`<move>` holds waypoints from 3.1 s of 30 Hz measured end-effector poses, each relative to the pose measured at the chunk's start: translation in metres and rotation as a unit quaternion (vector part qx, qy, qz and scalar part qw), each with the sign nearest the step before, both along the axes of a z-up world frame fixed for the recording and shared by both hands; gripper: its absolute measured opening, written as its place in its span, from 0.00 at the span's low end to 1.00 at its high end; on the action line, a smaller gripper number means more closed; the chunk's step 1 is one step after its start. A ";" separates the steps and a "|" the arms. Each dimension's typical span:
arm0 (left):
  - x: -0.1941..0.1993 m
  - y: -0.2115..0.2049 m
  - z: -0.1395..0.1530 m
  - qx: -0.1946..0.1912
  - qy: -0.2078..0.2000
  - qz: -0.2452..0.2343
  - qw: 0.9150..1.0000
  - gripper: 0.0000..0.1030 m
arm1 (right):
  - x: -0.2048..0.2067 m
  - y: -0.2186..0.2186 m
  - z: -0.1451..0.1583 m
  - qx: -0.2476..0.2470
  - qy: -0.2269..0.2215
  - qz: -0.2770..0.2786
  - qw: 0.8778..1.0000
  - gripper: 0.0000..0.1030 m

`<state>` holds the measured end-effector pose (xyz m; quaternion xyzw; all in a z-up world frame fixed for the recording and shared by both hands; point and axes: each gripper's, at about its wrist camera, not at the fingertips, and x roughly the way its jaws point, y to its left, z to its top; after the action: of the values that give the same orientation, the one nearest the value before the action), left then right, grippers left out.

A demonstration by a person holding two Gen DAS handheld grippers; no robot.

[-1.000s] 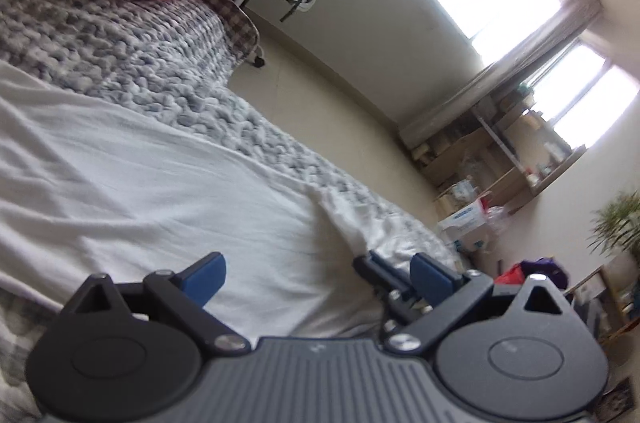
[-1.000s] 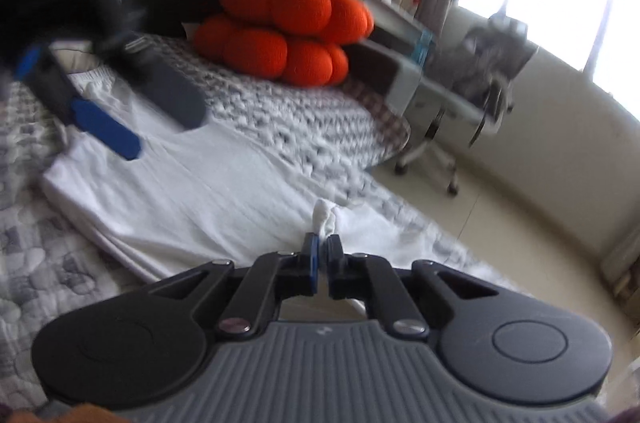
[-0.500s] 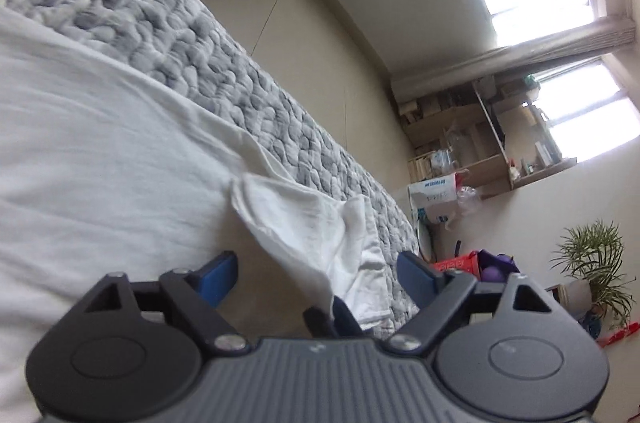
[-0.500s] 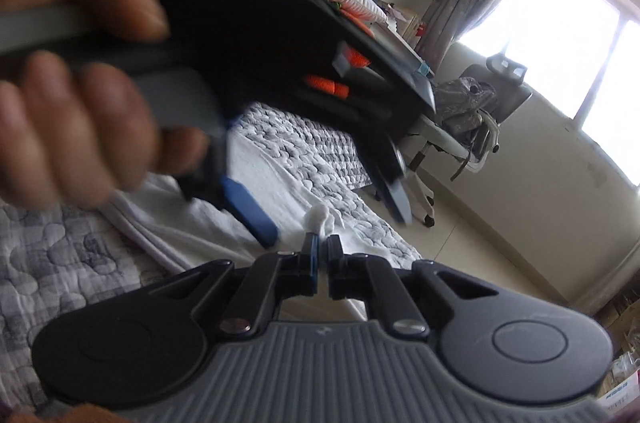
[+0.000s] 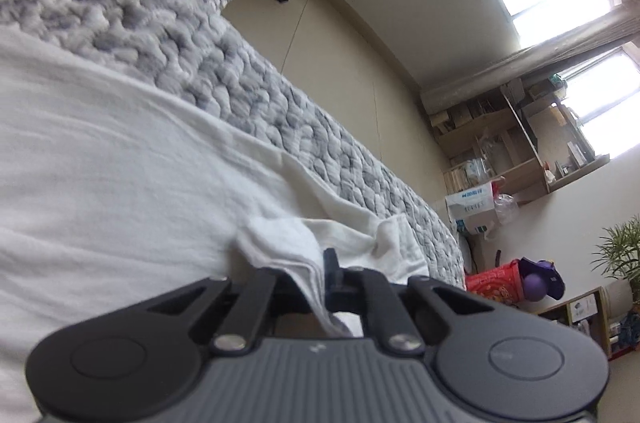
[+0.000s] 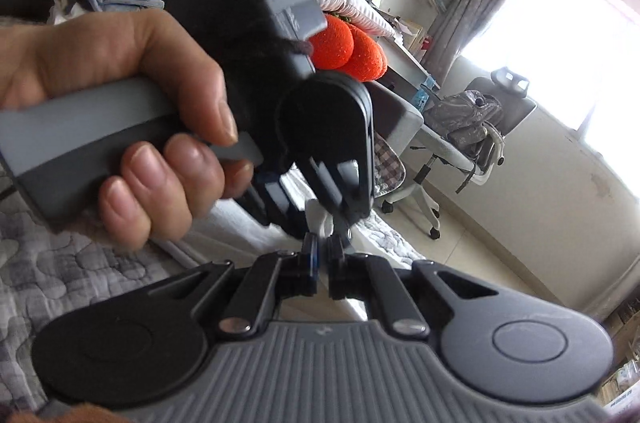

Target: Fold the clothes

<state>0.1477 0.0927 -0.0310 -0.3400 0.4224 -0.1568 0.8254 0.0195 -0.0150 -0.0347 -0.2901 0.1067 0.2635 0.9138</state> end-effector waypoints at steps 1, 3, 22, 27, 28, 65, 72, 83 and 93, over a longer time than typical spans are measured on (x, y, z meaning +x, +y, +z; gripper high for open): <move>-0.001 0.002 0.004 0.006 -0.005 0.002 1.000 0.03 | 0.000 0.000 0.001 0.002 0.001 -0.001 1.000 0.05; -0.003 0.006 0.011 0.018 -0.014 0.006 1.000 0.03 | -0.001 0.001 0.004 0.011 0.003 0.003 1.000 0.06; -0.015 0.148 0.037 0.089 -0.042 0.020 0.995 0.03 | -0.007 -0.013 0.018 0.090 0.068 -0.007 0.994 0.13; -0.020 0.180 0.037 0.124 -0.034 0.032 0.991 0.04 | -0.007 -0.017 0.016 0.090 0.069 -0.009 0.994 0.13; -0.022 0.184 0.039 0.133 -0.036 0.032 0.990 0.03 | -0.007 -0.018 0.016 0.091 0.069 -0.010 0.993 0.13; -0.039 0.251 0.011 0.116 -0.021 0.086 0.989 0.51 | -0.003 0.039 0.031 0.060 0.081 0.095 0.990 0.25; -0.038 0.254 0.002 0.117 -0.036 0.100 0.987 0.18 | 0.037 0.132 0.031 0.051 0.151 0.180 0.971 0.25; -0.045 0.269 -0.005 0.058 -0.070 0.093 0.992 0.04 | 0.052 0.200 0.013 0.002 0.169 0.179 0.969 0.25; -0.046 0.278 0.001 0.019 -0.095 0.087 0.991 0.02 | 0.046 0.206 0.019 0.017 0.173 0.142 0.975 0.03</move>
<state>0.1014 0.3707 -0.0301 -0.3438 0.3136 -0.1080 0.8785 0.0659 0.1910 -0.0160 -0.2370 0.2161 0.4380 0.8398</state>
